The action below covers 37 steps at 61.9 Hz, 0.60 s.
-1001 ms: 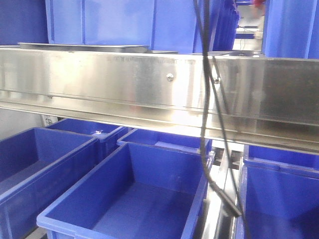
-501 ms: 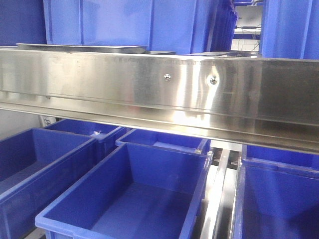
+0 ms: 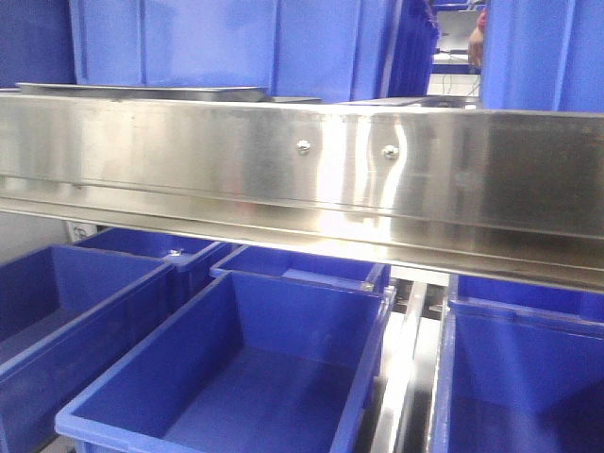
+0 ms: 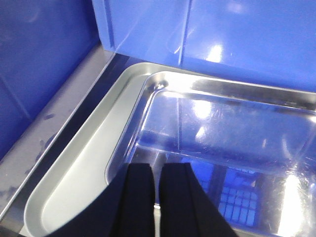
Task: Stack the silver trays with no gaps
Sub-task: 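Open both grippers and withdraw them from the stacked tray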
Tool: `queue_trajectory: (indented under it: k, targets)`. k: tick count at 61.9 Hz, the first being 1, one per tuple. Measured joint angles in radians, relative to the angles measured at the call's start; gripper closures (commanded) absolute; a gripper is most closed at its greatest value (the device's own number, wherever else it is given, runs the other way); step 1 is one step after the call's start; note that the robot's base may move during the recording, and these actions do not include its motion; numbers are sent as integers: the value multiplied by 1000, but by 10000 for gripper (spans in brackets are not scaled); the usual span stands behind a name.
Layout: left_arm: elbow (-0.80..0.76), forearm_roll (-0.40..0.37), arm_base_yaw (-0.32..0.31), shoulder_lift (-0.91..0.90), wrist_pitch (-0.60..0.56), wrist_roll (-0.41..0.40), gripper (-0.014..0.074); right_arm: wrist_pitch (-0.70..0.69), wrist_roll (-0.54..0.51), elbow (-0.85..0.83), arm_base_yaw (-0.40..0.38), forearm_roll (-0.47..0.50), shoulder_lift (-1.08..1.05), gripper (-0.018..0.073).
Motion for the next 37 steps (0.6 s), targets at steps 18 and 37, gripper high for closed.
queue_trajectory:
  k: [18, 37]
  targets:
    - [0, 0, 0, 0, 0, 0, 571, -103, 9, 308, -319, 0, -360, 637]
    - [0, 0, 0, 0, 0, 0, 571, -152, 9, 532, -606, 0, -676, 637]
